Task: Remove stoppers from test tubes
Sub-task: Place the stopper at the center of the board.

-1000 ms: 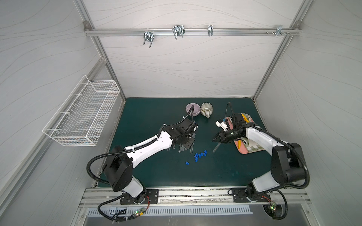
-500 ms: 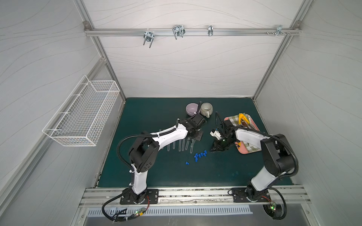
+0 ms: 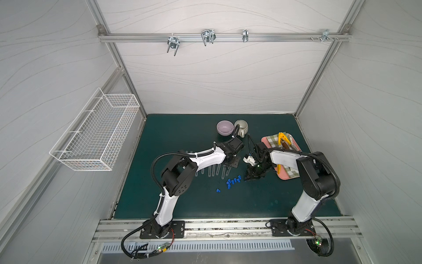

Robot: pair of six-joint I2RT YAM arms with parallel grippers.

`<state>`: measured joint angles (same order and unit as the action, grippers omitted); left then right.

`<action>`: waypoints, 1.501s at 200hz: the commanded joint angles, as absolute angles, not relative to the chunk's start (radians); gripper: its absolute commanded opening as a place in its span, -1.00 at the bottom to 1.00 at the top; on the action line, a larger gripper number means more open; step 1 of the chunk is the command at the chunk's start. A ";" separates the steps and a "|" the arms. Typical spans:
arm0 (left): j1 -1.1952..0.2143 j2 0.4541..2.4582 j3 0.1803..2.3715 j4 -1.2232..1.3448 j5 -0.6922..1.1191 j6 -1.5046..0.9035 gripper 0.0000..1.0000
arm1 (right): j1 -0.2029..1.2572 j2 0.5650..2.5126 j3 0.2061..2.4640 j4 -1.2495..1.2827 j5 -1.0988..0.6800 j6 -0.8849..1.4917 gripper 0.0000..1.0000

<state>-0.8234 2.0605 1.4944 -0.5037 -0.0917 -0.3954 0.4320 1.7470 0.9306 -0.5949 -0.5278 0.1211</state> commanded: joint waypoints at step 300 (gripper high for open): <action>-0.962 2.129 1.881 -0.788 -0.060 -0.235 0.32 | -0.094 1.346 0.746 -0.415 -0.821 0.251 0.00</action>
<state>-0.9279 2.0537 1.7966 -0.7078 -0.0875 -0.2737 -0.0250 1.4002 0.7795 -0.4656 -0.7834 0.2203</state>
